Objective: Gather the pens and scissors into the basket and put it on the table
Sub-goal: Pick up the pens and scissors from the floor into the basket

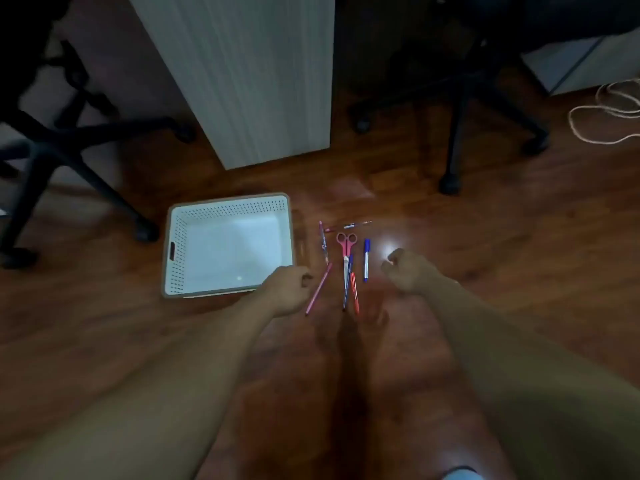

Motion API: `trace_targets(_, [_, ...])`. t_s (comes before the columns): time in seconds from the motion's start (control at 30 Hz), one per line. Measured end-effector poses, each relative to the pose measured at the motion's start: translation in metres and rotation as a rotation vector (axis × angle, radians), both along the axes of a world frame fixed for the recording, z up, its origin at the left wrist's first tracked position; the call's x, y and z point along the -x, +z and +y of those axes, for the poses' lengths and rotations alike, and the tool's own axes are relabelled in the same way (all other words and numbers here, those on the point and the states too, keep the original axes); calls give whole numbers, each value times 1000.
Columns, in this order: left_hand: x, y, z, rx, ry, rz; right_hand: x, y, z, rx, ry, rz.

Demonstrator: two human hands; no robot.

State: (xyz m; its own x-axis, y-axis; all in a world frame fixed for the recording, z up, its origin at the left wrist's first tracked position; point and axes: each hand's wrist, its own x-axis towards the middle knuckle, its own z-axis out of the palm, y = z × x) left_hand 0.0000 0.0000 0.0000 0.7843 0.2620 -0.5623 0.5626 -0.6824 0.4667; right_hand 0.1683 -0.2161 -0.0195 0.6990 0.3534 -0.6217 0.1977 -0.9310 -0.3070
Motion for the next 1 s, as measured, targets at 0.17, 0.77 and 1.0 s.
trace_targets(0.17, [-11,-77,-22,-108,-17,128,2,-66,6,-35,-89,-8])
trace_targets(0.77, [-14,-174,-43,-132,177,178,20,-170,39,44,-381,-129])
trace_targets(1.0, [-60,-130,-19,46,304,-23,-10,-150,67,-128,-391,-160])
